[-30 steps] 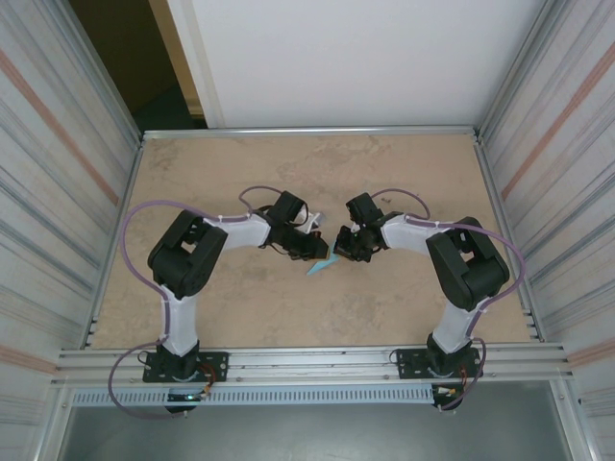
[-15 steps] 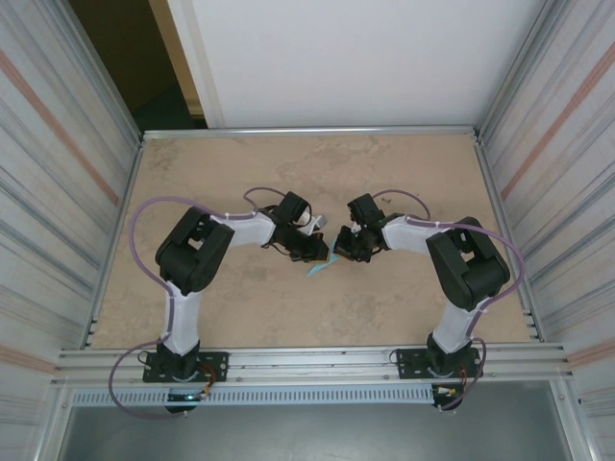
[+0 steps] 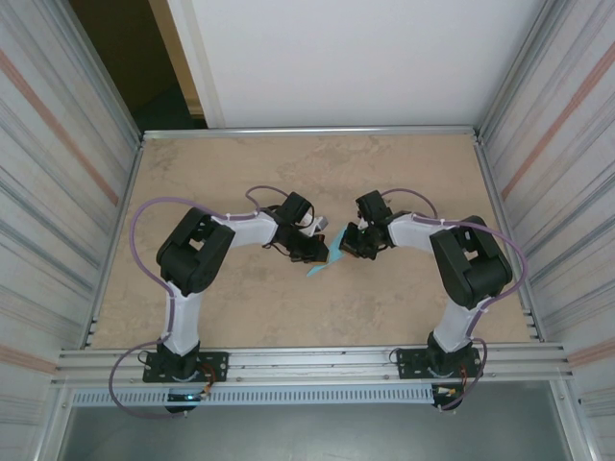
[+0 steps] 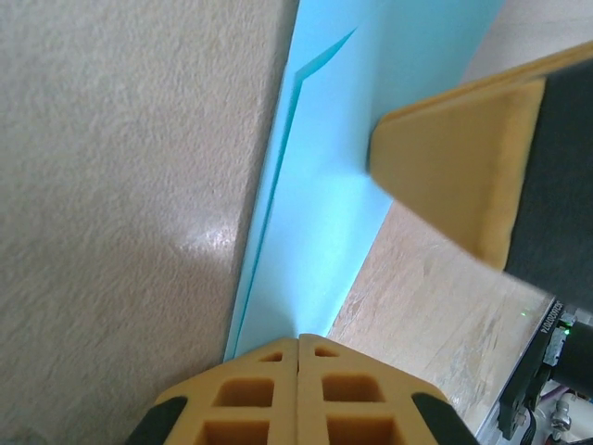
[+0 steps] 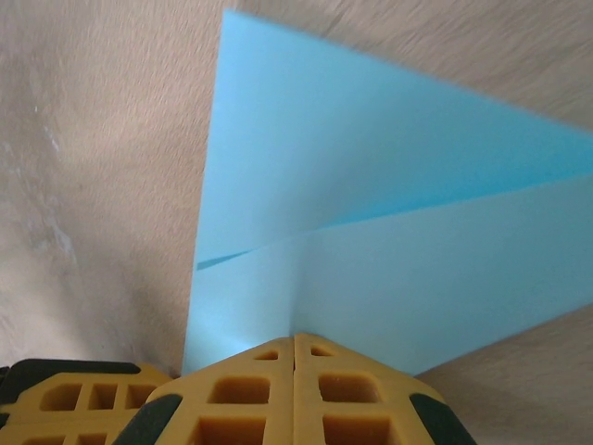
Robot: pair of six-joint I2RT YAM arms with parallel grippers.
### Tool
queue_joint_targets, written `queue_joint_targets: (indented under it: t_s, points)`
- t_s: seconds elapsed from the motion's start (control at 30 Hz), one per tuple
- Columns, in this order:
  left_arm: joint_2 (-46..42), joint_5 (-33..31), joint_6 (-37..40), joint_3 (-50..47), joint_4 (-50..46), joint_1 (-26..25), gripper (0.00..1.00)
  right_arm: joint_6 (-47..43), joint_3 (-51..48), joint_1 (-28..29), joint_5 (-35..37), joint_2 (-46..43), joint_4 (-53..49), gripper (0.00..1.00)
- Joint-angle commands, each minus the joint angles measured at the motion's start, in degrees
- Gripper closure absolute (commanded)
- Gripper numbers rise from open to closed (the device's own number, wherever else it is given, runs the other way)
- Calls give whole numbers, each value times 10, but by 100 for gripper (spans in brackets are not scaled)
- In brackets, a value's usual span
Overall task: Fold a paper plane with a square sheet of paper (pick it up from the middle)
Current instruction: Fold the wing for the fifth time at the center of the table.
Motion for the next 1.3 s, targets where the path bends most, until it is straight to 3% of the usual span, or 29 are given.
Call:
queue_joint_targets:
  t_s: [0.0,0.57,0.77,0.9,1.1,1.27]
  points:
    - [15,-42,15,-8,-67,-3,94,-30,-9,-25,25,-1,-25,94]
    - [14,-46,14,-19,-65,-2,95,-83,-47,-172,-10,17,16,94]
    - [14,-45,13,-14,-64,-2,95,-102,-14,-180,19,-40,-33,94]
    - [15,-39,14,-6,-65,-3,95,-99,-26,-170,9,-99,-30,93]
    - [13,-34,12,5,-64,-3,95,-61,-58,-74,58,-179,-13,93]
    - [11,-26,9,9,-62,-3,95,-8,-62,2,40,-149,25,94]
